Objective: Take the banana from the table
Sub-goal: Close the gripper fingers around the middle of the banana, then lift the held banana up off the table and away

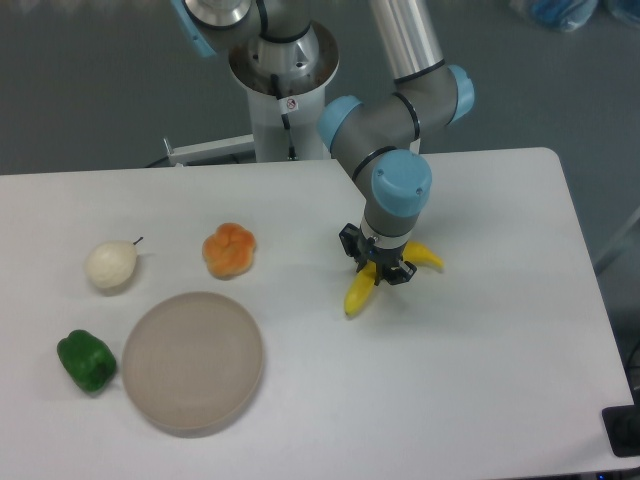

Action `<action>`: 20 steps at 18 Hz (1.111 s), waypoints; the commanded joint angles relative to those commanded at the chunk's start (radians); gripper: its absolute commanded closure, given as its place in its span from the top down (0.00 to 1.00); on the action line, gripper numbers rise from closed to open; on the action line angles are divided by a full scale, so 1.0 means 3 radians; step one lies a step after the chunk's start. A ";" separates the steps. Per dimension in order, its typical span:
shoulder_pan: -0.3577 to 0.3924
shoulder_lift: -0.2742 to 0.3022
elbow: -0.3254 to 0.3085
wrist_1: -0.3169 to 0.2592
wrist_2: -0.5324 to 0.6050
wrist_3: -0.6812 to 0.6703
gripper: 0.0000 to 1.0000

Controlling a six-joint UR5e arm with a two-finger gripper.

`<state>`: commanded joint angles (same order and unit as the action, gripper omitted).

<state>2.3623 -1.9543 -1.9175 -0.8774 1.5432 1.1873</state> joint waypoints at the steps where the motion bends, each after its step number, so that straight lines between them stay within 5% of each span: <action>1: 0.0000 -0.0005 0.0015 0.0000 0.0000 0.0000 0.16; 6: 0.0036 0.0041 0.0092 -0.0015 0.0010 0.0036 0.14; 14: 0.0143 0.0026 0.0567 -0.0072 0.0015 0.0051 0.00; 20: 0.0230 -0.0092 0.0976 -0.0413 0.0015 0.0071 0.00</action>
<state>2.4313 -1.9818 -1.6248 -1.0014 1.5478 1.2087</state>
